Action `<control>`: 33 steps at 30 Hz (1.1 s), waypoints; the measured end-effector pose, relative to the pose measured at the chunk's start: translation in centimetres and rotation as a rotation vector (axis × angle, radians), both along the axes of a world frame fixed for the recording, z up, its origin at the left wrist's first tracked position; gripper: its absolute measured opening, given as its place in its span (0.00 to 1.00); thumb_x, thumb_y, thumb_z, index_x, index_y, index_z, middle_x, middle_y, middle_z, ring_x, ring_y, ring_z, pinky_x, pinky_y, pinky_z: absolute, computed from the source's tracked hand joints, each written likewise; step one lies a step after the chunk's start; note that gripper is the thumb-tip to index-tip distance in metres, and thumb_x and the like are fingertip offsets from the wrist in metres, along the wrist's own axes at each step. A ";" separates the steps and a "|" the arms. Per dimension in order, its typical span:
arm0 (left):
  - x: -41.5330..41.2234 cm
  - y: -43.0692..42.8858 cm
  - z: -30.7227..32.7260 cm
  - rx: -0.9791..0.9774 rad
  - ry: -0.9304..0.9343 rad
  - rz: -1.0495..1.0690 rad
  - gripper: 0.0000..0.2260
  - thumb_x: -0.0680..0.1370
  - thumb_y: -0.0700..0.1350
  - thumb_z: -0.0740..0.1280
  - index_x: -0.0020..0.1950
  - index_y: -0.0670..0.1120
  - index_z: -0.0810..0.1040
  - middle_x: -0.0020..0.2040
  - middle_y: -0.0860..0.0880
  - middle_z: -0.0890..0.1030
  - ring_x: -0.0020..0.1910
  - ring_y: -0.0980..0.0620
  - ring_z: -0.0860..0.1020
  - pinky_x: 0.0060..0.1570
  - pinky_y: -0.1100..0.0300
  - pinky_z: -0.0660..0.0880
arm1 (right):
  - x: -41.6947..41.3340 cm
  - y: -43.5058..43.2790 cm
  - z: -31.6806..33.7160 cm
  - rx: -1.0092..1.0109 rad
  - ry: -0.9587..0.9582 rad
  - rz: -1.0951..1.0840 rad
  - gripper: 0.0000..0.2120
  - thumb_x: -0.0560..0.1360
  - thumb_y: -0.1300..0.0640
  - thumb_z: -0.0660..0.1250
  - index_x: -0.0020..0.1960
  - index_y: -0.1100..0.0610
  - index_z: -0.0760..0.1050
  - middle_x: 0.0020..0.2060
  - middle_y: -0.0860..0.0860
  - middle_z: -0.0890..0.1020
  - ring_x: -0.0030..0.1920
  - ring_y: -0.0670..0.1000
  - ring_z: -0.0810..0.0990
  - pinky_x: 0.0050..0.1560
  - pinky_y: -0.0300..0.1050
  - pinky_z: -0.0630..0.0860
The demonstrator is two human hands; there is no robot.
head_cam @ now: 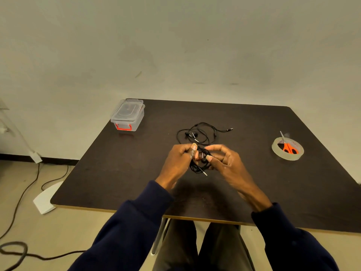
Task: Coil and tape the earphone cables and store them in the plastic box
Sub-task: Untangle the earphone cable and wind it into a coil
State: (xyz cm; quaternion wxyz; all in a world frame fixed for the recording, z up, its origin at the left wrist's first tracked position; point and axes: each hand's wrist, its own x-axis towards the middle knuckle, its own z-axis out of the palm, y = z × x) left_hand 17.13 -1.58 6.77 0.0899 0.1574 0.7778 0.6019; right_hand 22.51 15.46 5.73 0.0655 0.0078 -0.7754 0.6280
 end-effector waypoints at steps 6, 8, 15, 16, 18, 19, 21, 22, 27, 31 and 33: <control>0.0 0.3 -0.2 -0.032 0.029 0.002 0.19 0.86 0.48 0.60 0.37 0.47 0.77 0.37 0.48 0.80 0.38 0.52 0.78 0.49 0.46 0.78 | 0.3 -0.7 -0.4 -0.023 0.015 -0.053 0.08 0.81 0.65 0.66 0.55 0.59 0.83 0.44 0.51 0.88 0.44 0.42 0.85 0.43 0.32 0.77; -0.1 0.3 -0.4 -0.036 0.027 0.004 0.18 0.86 0.48 0.60 0.38 0.46 0.78 0.38 0.48 0.81 0.38 0.53 0.79 0.48 0.48 0.79 | 0.3 -0.7 -0.5 -0.069 0.015 -0.069 0.08 0.80 0.67 0.67 0.55 0.59 0.83 0.44 0.51 0.88 0.44 0.43 0.85 0.42 0.33 0.78; -0.3 0.2 -0.8 0.046 -0.088 -0.012 0.19 0.86 0.47 0.61 0.38 0.44 0.80 0.38 0.49 0.84 0.38 0.54 0.79 0.45 0.56 0.77 | 0.1 -0.4 -0.7 -0.081 0.074 -0.051 0.15 0.79 0.69 0.69 0.63 0.57 0.78 0.46 0.55 0.87 0.47 0.52 0.86 0.45 0.45 0.83; -0.3 0.2 -0.8 0.053 -0.110 -0.013 0.19 0.86 0.47 0.61 0.37 0.45 0.80 0.39 0.49 0.84 0.38 0.54 0.80 0.45 0.57 0.77 | 0.0 -0.4 -0.9 -0.034 0.102 -0.053 0.16 0.78 0.69 0.69 0.64 0.56 0.76 0.44 0.55 0.86 0.46 0.52 0.87 0.47 0.47 0.84; -0.4 0.2 -0.8 0.058 -0.132 -0.008 0.20 0.86 0.48 0.61 0.36 0.46 0.80 0.39 0.47 0.84 0.38 0.53 0.79 0.45 0.56 0.77 | 0.1 -0.5 -1.1 0.083 0.181 -0.075 0.18 0.77 0.69 0.71 0.64 0.55 0.75 0.43 0.53 0.86 0.46 0.51 0.87 0.49 0.48 0.85; -0.4 0.3 -0.8 0.061 -0.143 -0.003 0.19 0.86 0.48 0.61 0.36 0.46 0.79 0.39 0.45 0.83 0.38 0.51 0.79 0.46 0.54 0.76 | 0.2 -0.6 -1.3 0.152 0.226 -0.100 0.19 0.76 0.69 0.72 0.63 0.54 0.76 0.45 0.50 0.86 0.47 0.49 0.87 0.49 0.47 0.85; -0.4 0.3 -0.6 0.065 -0.170 0.006 0.19 0.86 0.49 0.62 0.36 0.46 0.80 0.38 0.44 0.82 0.39 0.48 0.78 0.47 0.51 0.75 | 0.5 -0.8 -1.6 0.316 0.328 -0.168 0.19 0.74 0.69 0.75 0.61 0.53 0.78 0.50 0.47 0.85 0.49 0.45 0.86 0.49 0.43 0.85; -0.4 0.4 -0.6 0.062 -0.178 0.011 0.19 0.86 0.49 0.62 0.36 0.46 0.80 0.38 0.43 0.82 0.39 0.48 0.78 0.46 0.51 0.75 | 0.6 -0.7 -1.8 0.409 0.389 -0.197 0.19 0.73 0.68 0.76 0.60 0.54 0.80 0.52 0.47 0.84 0.50 0.44 0.85 0.50 0.43 0.84; -0.2 0.4 -0.7 0.061 -0.189 0.013 0.18 0.85 0.50 0.63 0.38 0.45 0.82 0.37 0.44 0.82 0.37 0.48 0.78 0.44 0.51 0.74 | 1.0 -0.3 -2.6 0.773 0.604 -0.194 0.18 0.71 0.66 0.77 0.61 0.60 0.81 0.58 0.55 0.79 0.55 0.47 0.79 0.59 0.32 0.76; -0.1 0.6 -1.1 0.051 -0.197 0.036 0.19 0.85 0.51 0.64 0.42 0.39 0.83 0.36 0.42 0.83 0.36 0.48 0.78 0.43 0.51 0.75 | 1.3 -0.3 -2.9 0.867 0.645 -0.116 0.21 0.71 0.69 0.76 0.63 0.61 0.80 0.57 0.58 0.80 0.54 0.53 0.81 0.56 0.42 0.81; -0.1 0.5 -1.2 0.049 -0.197 0.042 0.19 0.84 0.51 0.65 0.43 0.39 0.84 0.35 0.43 0.83 0.36 0.47 0.78 0.43 0.50 0.74 | 1.4 -0.1 -2.8 0.898 0.644 -0.099 0.22 0.71 0.69 0.77 0.63 0.61 0.80 0.57 0.59 0.80 0.55 0.54 0.82 0.57 0.43 0.81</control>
